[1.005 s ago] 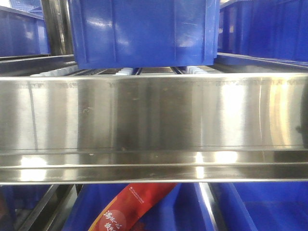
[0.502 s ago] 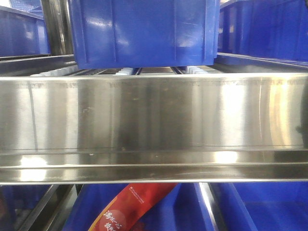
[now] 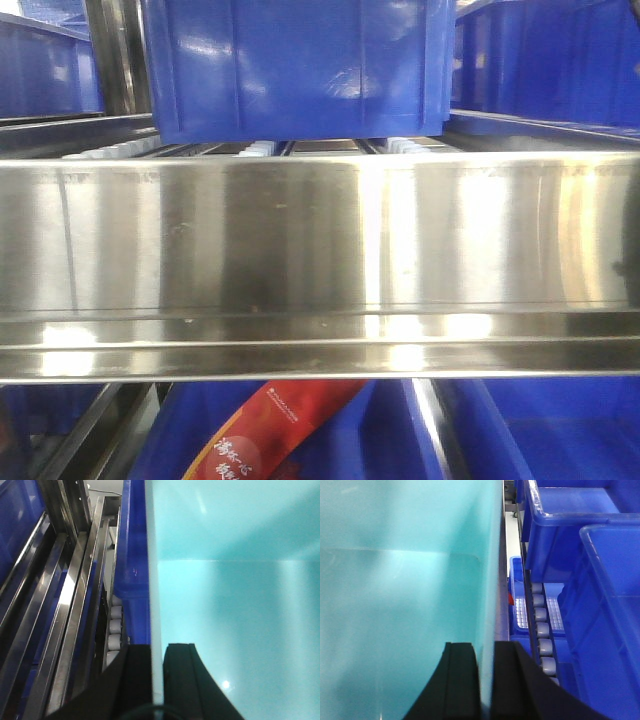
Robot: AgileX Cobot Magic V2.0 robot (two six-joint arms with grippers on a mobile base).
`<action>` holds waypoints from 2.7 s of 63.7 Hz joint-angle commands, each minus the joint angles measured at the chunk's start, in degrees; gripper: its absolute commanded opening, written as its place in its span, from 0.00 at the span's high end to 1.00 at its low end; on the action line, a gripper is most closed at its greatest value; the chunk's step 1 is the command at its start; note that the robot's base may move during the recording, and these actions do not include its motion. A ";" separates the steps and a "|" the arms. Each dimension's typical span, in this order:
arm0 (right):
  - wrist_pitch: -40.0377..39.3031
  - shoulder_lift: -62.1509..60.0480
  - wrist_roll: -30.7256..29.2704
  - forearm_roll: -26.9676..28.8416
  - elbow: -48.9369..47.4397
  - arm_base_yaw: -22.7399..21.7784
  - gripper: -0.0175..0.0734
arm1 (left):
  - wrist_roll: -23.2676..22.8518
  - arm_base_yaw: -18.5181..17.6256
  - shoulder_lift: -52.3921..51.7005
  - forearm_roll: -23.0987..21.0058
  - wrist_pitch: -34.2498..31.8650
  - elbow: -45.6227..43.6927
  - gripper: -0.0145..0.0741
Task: Fetch blue bin and place on conveyor start
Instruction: 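Lift the teal bin with both grippers and pull it off the shelf, then drive the base to the red conveyor holding the bin in both grippers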
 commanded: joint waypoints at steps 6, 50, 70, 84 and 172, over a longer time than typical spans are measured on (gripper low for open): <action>-1.22 -0.71 -0.49 -1.65 0.01 0.13 0.99 | 0.18 -0.30 -0.96 1.21 -2.13 -0.66 0.96; -1.24 -0.71 -0.49 -0.66 0.01 0.13 0.99 | 0.18 -0.30 -0.96 1.21 -2.13 -0.66 0.96; -1.24 -0.71 -0.49 -0.66 0.01 0.13 0.99 | 0.18 -0.30 -0.96 1.21 -2.13 -0.66 0.96; -1.72 -0.71 -0.49 -0.79 0.01 0.13 0.99 | 0.18 -0.30 -0.96 1.21 -2.13 -0.66 0.96; -6.33 -0.71 0.08 -1.83 0.01 0.13 0.99 | 0.18 -0.30 -0.96 1.31 -2.07 -0.66 0.96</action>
